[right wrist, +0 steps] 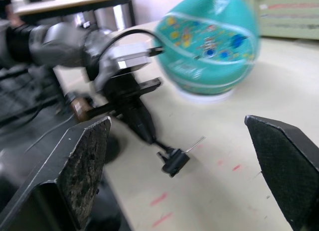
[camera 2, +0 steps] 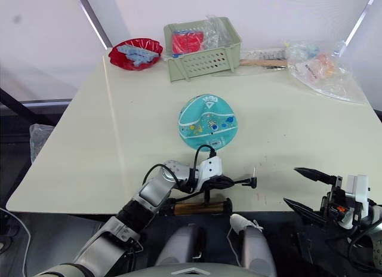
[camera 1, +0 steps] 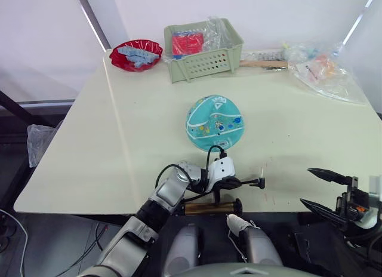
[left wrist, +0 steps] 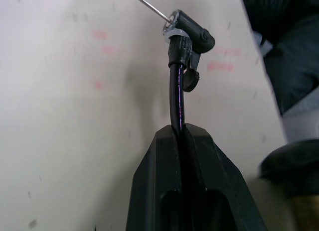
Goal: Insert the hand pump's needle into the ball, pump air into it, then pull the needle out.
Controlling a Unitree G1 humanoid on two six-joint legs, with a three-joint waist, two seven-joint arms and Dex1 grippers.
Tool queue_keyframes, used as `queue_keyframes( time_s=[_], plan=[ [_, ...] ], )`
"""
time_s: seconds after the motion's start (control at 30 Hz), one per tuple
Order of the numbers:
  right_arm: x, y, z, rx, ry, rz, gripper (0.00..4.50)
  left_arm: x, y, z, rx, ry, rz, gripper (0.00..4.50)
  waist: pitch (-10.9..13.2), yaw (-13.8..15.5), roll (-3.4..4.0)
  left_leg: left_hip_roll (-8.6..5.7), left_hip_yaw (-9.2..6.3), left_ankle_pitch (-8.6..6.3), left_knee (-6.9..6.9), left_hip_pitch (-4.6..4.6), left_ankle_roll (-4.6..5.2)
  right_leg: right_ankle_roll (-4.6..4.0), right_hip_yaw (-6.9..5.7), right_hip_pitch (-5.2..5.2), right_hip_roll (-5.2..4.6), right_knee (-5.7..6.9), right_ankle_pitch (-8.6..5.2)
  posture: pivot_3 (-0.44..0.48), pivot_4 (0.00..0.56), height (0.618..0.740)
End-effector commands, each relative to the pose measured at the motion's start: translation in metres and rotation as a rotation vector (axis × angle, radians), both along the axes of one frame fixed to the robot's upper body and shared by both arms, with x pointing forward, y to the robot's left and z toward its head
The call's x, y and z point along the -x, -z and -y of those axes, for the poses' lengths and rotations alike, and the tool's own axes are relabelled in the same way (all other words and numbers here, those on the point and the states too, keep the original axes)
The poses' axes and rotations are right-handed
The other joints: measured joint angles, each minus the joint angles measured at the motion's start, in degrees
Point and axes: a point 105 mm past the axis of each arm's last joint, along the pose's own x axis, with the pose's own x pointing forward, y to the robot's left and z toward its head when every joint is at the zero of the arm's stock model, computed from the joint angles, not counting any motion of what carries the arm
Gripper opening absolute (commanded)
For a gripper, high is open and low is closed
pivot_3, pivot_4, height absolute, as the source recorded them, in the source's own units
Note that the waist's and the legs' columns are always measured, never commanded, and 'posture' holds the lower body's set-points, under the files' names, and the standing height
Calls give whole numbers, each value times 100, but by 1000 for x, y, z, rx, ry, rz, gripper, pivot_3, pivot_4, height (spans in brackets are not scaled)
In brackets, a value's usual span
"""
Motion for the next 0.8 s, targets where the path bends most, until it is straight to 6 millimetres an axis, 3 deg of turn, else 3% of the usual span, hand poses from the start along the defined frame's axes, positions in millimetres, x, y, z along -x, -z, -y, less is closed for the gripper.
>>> queue_keyframes(
  time_s=[0.03,0.43,0.63,0.8],
  plan=[
    [-10,-11,-6,-56,78,1,4500,-6,-29,8,127,-15,67,109,0,-2,0,0,0,0,0,0,0,0,0,0,0,0,0,0,150,737],
    [-41,-27,-30,-278,271,-163,4500,-21,-68,30,348,-99,102,109,0,-6,0,-3,0,0,-1,-7,0,0,0,-4,1,0,0,0,150,737],
    [-47,-21,-45,-387,282,-306,4500,-23,-75,35,414,-136,66,109,1,-11,-1,-4,-1,0,-1,-9,1,0,-1,-5,3,-1,0,0,150,737],
    [-47,-22,-49,-433,271,-357,4500,-16,-68,33,386,-103,53,109,1,-19,-1,-5,0,0,-2,-11,1,0,0,-9,4,-1,0,0,150,737]
  ],
)
